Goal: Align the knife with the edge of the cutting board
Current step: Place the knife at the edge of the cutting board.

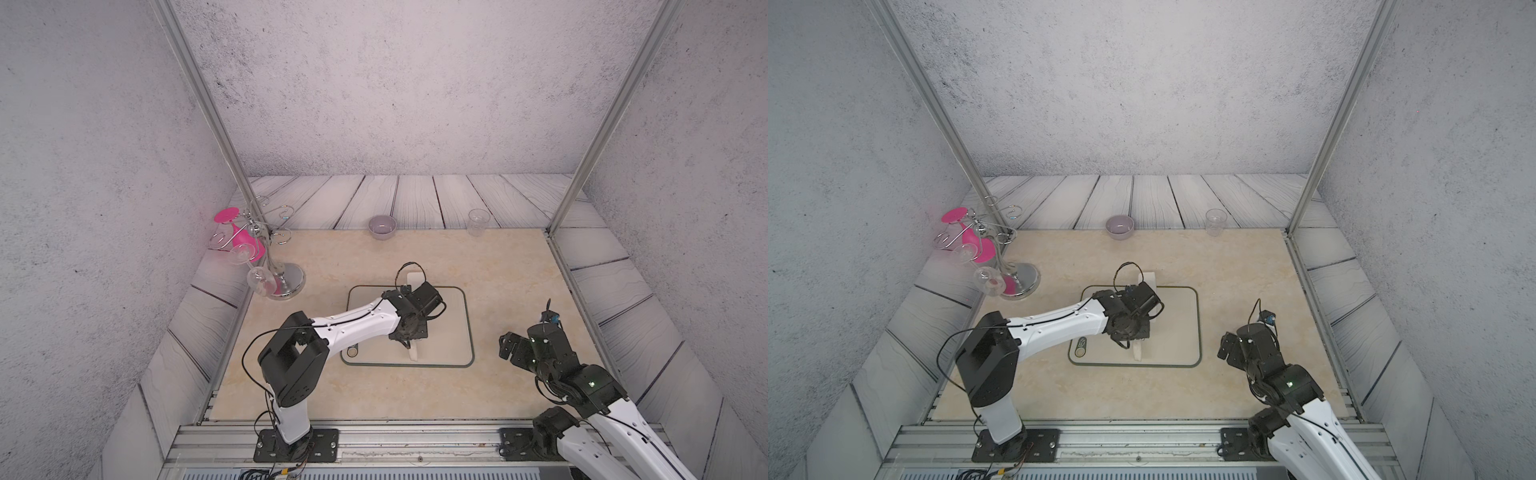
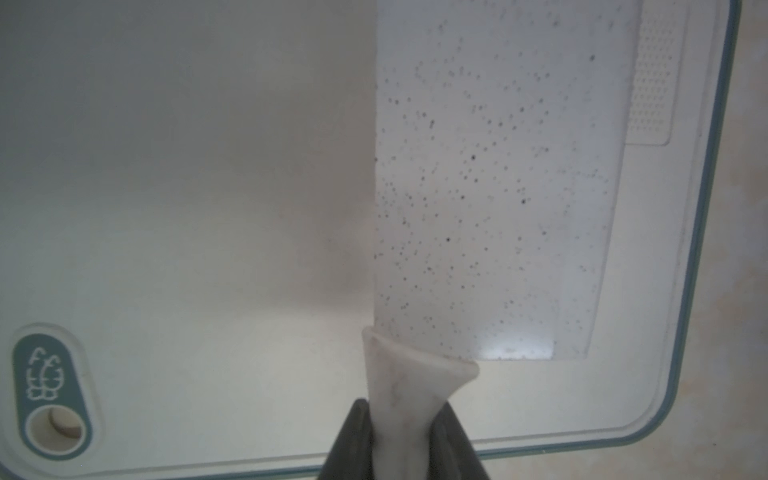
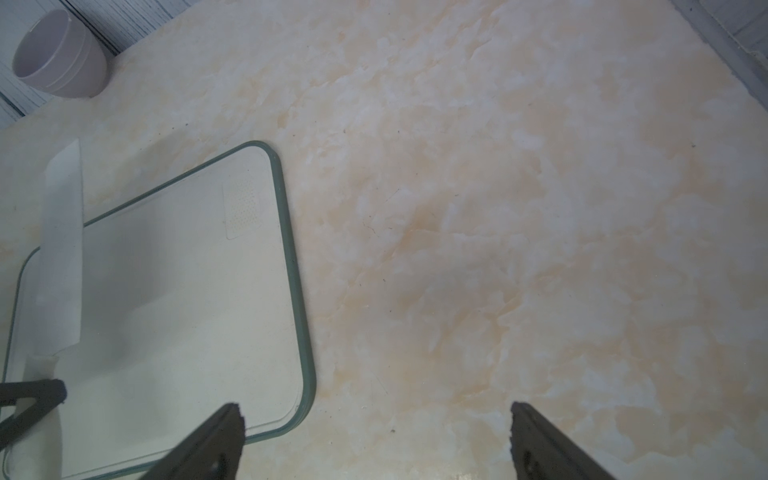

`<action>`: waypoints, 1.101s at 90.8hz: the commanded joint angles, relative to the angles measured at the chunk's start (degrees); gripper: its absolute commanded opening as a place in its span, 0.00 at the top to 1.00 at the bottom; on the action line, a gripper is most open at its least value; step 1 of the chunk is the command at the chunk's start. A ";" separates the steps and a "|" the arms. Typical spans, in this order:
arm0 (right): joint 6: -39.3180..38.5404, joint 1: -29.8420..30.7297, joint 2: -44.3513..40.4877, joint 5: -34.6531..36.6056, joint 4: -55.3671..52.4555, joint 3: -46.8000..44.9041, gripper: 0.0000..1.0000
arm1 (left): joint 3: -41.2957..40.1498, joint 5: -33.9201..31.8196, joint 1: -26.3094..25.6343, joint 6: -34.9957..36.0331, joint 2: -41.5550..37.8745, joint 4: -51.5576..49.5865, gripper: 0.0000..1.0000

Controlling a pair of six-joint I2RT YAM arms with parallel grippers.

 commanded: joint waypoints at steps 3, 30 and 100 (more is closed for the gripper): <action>1.22 -0.20 0.34 0.86 -1.77 -0.54 0.01 | 4.70 -1.83 -2.52 -3.24 4.17 0.52 1.00; 3.26 -0.23 -1.68 2.87 -4.21 -1.31 0.01 | 13.72 -0.70 -5.93 -3.37 12.80 -0.45 1.00; 4.97 -0.20 -4.17 4.97 -5.40 -1.62 0.01 | 24.76 1.21 -8.10 -4.94 23.28 -3.51 1.00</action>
